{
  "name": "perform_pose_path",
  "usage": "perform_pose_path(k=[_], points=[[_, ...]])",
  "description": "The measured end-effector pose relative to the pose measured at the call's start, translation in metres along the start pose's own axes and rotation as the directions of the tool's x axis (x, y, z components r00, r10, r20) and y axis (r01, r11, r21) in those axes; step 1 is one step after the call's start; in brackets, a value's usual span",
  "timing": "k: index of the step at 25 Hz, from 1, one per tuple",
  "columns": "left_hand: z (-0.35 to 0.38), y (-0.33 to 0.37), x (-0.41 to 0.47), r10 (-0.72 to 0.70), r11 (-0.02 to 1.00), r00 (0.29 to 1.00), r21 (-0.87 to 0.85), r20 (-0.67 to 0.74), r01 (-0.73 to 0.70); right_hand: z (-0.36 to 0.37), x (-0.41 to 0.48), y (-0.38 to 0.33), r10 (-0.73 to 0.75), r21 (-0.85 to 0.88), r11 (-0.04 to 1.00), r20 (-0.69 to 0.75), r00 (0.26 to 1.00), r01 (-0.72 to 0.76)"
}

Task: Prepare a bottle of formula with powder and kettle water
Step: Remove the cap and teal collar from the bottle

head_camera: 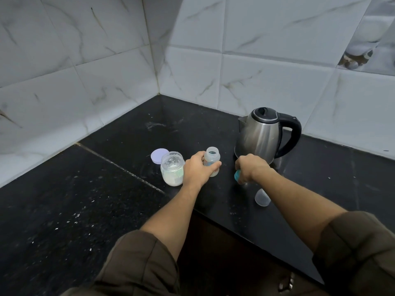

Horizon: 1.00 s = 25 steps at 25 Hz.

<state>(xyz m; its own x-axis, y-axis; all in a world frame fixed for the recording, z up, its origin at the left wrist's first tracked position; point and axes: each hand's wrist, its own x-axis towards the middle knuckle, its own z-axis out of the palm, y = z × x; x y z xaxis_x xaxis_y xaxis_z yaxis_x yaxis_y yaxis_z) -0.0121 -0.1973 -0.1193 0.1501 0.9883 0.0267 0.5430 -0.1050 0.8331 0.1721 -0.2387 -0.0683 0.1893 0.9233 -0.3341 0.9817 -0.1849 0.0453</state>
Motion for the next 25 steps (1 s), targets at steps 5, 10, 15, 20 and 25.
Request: perform_pose_path(k=[5, 10, 15, 20, 25], points=[[0.005, -0.005, -0.004, -0.004, 1.0, 1.0, -0.016, 0.0, 0.004, 0.018, 0.002, 0.005, -0.025, -0.096, 0.995, 0.06, 0.998, 0.031], [0.007, -0.005, -0.004, -0.019, 0.999, 1.0, -0.037, -0.006, 0.019, 0.03, 0.003, 0.008, -0.032, -0.138, 0.989, 0.116, 0.993, 0.048], [0.016, -0.009, -0.004, -0.035, 0.999, 0.999, -0.025, 0.003, 0.035, 0.021, 0.0, 0.008, -0.042, -0.139, 0.988, 0.143, 0.989, 0.062], [0.023, -0.019, -0.009, -0.073, 0.996, 0.997, -0.042, 0.014, 0.073, 0.002, -0.001, 0.016, -0.042, -0.072, 0.996, 0.069, 0.997, 0.047], [0.023, -0.02, -0.007, -0.095, 0.995, 0.994, -0.004, 0.05, 0.095, -0.011, 0.001, 0.016, -0.056, -0.043, 0.997, 0.031, 0.998, 0.058]])
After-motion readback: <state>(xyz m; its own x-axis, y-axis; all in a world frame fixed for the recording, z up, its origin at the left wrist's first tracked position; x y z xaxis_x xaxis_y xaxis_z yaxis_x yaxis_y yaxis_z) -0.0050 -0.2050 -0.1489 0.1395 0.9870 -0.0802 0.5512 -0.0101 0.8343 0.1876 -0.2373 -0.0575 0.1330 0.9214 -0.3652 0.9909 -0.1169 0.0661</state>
